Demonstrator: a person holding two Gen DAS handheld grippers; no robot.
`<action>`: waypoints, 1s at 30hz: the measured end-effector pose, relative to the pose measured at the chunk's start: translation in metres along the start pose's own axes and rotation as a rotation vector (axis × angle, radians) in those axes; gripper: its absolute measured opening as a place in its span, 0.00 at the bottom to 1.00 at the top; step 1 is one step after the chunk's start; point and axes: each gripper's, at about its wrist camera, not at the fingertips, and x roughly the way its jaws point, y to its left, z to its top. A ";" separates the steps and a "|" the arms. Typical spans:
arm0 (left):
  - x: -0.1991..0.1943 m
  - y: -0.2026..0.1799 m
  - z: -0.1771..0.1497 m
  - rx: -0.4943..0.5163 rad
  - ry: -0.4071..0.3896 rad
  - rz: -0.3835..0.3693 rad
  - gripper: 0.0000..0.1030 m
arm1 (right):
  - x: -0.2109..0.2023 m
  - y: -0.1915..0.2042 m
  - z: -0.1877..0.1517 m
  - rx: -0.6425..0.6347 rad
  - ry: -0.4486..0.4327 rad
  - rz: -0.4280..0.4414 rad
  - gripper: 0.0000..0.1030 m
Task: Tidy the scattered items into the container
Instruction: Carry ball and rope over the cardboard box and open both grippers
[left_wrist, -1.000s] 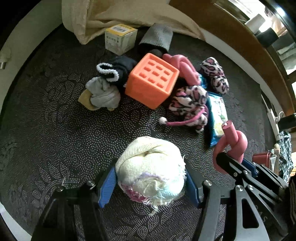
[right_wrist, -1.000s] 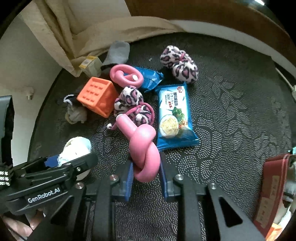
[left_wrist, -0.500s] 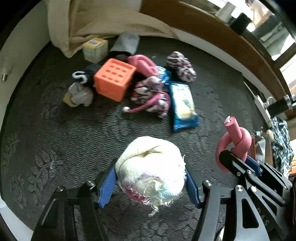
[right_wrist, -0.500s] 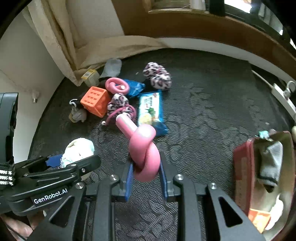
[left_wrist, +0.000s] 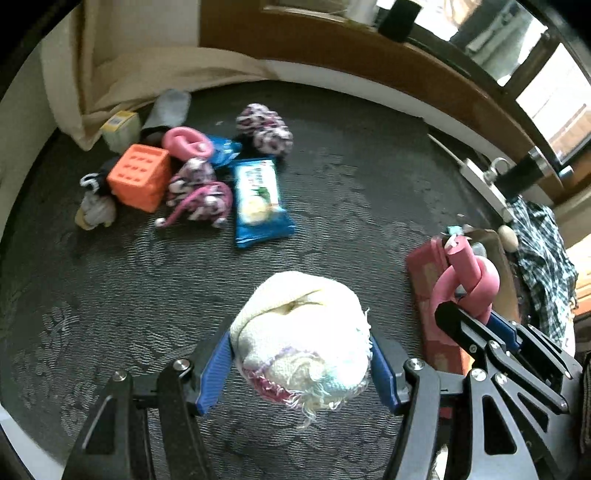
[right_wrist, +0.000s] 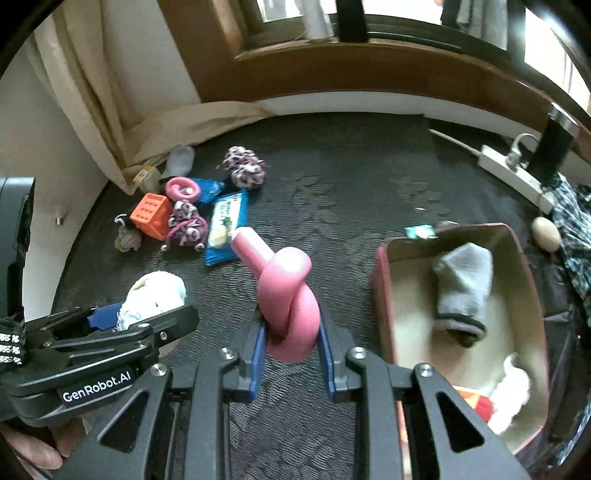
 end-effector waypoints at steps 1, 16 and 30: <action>-0.001 -0.006 -0.001 0.008 -0.001 -0.003 0.65 | -0.003 -0.005 -0.002 0.005 -0.004 -0.004 0.26; 0.010 -0.107 -0.013 0.139 0.003 -0.061 0.65 | -0.047 -0.106 -0.040 0.138 -0.045 -0.099 0.26; 0.025 -0.177 -0.014 0.230 0.029 -0.126 0.67 | -0.066 -0.164 -0.058 0.229 -0.048 -0.143 0.27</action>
